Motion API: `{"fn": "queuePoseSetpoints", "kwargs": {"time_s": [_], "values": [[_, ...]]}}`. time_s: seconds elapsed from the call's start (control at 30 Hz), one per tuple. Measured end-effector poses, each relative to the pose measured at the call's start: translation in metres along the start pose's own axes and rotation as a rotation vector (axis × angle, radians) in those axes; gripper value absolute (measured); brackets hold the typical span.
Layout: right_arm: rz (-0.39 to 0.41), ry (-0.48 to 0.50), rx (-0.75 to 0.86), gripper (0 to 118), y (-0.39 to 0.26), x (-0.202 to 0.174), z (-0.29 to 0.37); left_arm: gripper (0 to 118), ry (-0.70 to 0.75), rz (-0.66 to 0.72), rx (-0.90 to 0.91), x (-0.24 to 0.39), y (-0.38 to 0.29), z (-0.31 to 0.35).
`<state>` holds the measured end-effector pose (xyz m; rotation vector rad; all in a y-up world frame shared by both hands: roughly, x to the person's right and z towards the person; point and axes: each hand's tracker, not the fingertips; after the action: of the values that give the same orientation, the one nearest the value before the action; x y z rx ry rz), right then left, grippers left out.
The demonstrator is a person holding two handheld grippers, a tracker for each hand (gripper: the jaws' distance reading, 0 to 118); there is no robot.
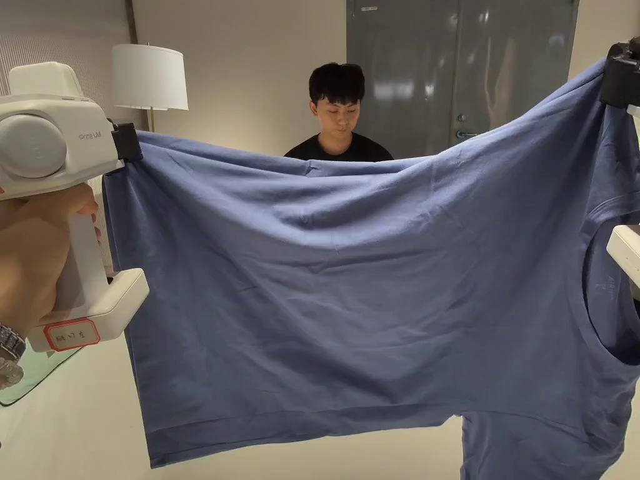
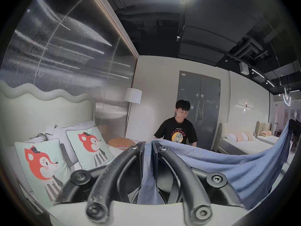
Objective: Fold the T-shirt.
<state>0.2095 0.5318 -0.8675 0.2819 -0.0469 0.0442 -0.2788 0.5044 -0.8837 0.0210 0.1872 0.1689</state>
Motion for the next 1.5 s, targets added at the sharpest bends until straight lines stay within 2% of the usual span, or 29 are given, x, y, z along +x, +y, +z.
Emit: {"fn": "queuePoseSetpoints", "kwargs": {"time_s": [0.27, 0.53, 1.0, 1.5], "values": [[0.003, 0.021, -0.063, 6, -0.034, -0.002, -0.010, 6, -0.002, 0.011, -0.030, -0.009, -0.032, -0.017], [-0.013, 0.034, -0.143, 6, -0.064, 0.005, 0.017, 6, 0.019, 0.026, -0.098, -0.024, -0.060, 0.001], [-0.026, 0.056, -0.276, 6, -0.094, 0.017, 0.180, 6, 0.011, 0.022, -0.222, -0.048, -0.113, 0.123], [-0.063, 0.102, -0.442, 6, -0.137, 0.021, 0.371, 6, 0.009, 0.071, -0.408, -0.103, -0.212, 0.290]]}}
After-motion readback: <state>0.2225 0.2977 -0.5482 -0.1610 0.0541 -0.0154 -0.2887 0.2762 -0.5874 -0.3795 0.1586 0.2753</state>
